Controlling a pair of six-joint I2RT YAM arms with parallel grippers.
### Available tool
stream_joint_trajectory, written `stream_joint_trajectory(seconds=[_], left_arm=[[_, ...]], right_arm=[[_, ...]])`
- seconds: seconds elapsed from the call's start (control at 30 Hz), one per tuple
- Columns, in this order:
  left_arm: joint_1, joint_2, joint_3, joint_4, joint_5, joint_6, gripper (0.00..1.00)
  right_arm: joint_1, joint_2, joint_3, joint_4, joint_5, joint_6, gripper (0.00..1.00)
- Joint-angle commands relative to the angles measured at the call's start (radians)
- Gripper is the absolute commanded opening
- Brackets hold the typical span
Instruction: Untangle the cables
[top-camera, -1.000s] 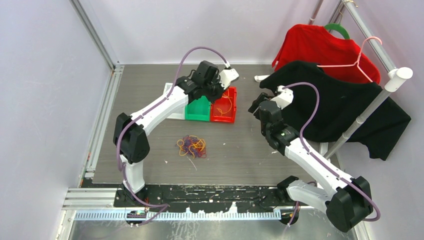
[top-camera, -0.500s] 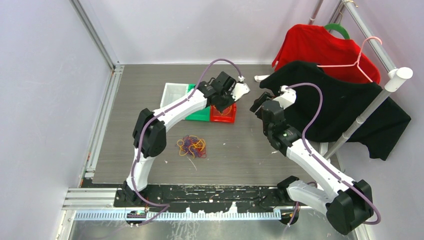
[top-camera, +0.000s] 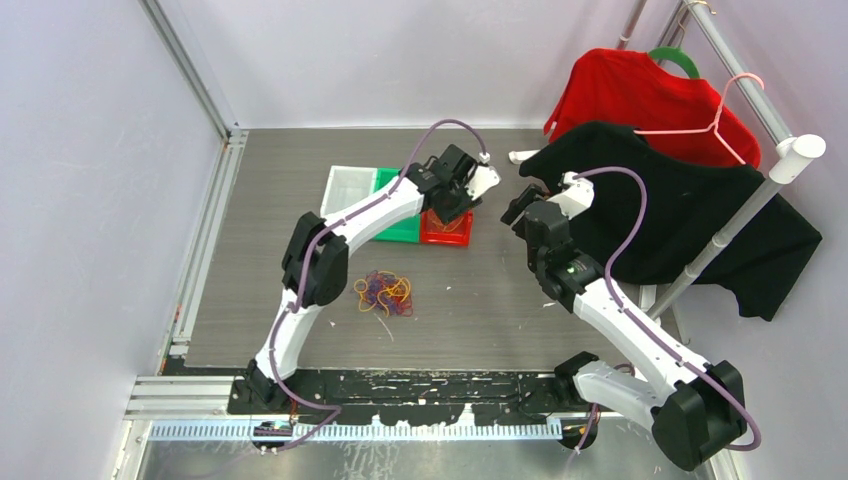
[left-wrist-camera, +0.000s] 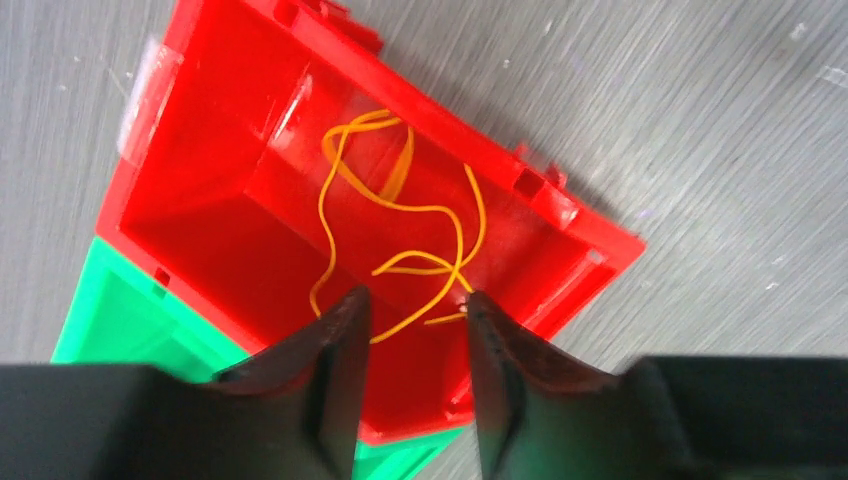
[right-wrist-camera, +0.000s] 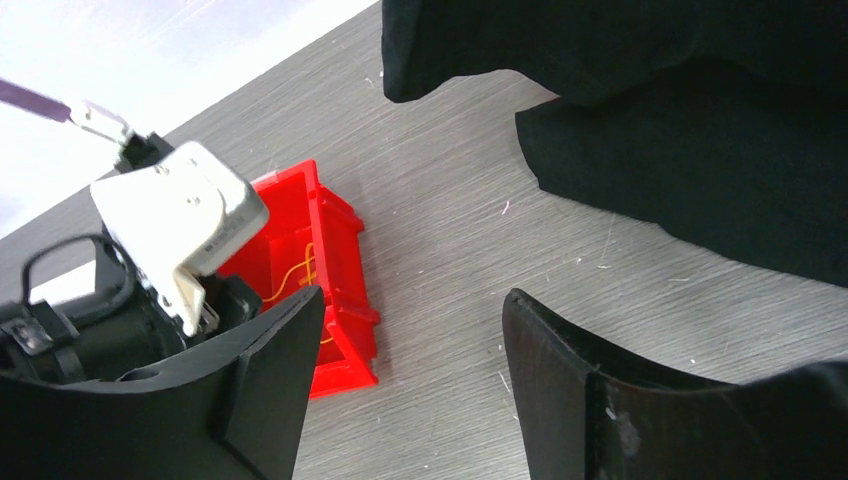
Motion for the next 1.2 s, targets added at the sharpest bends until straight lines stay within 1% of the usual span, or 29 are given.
stream_joint_trajectory(seconds=[0.0,0.03,0.07,0.13,0.23,0.37,0.43,0.5,0.57,0.67,0.73,0.8,0.83,0.9,1.03,1.17], left_arm=[[0.037,0.015,0.230,-0.162,0.125,-0.001,0.50],[0.048,0.022,0.280,-0.216,0.151,0.001,0.54],[0.057,0.021,0.321,-0.256,0.181,0.000,0.61],[0.076,0.000,0.334,-0.300,0.214,0.001,0.69],[0.097,-0.055,0.318,-0.332,0.249,0.009,0.71],[0.131,-0.142,0.309,-0.512,0.356,0.069,0.74],[0.145,-0.206,0.253,-0.607,0.393,0.125,0.74],[0.168,-0.285,0.152,-0.676,0.432,0.168,0.74],[0.195,-0.367,0.016,-0.723,0.481,0.201,0.73],[0.203,-0.483,-0.188,-0.768,0.543,0.247,0.71],[0.202,-0.558,-0.308,-0.764,0.597,0.239,0.71],[0.193,-0.616,-0.418,-0.716,0.643,0.206,0.71],[0.181,-0.640,-0.482,-0.680,0.650,0.188,0.71],[0.148,-0.678,-0.558,-0.608,0.635,0.158,0.71],[0.104,-0.685,-0.628,-0.430,0.550,0.071,0.72],[0.097,-0.641,-0.630,-0.306,0.497,0.015,0.72]], right_arm=[[-0.005,-0.022,0.003,0.020,0.015,0.012,0.71],[-0.006,-0.021,0.002,0.020,0.015,0.011,0.72],[-0.005,-0.020,0.002,0.021,0.015,0.013,0.72],[-0.006,-0.019,0.001,0.021,0.011,0.019,0.72],[-0.005,-0.016,0.003,0.019,-0.015,0.024,0.72],[0.004,0.001,0.015,0.032,-0.123,-0.007,0.76],[0.034,0.028,0.021,0.032,-0.158,-0.011,0.77],[0.094,0.057,0.022,0.040,-0.168,-0.021,0.77],[0.159,0.090,0.018,0.056,-0.173,-0.031,0.77],[0.204,0.120,-0.005,0.080,-0.165,-0.010,0.75],[0.206,0.126,-0.034,0.102,-0.160,0.017,0.74],[0.206,0.125,-0.048,0.108,-0.156,0.024,0.74],[0.206,0.124,-0.053,0.109,-0.152,0.026,0.74],[0.206,0.112,-0.060,0.109,-0.146,0.027,0.74],[0.204,0.081,-0.082,0.110,-0.137,0.021,0.75],[0.200,0.038,-0.110,0.121,-0.136,0.013,0.75]])
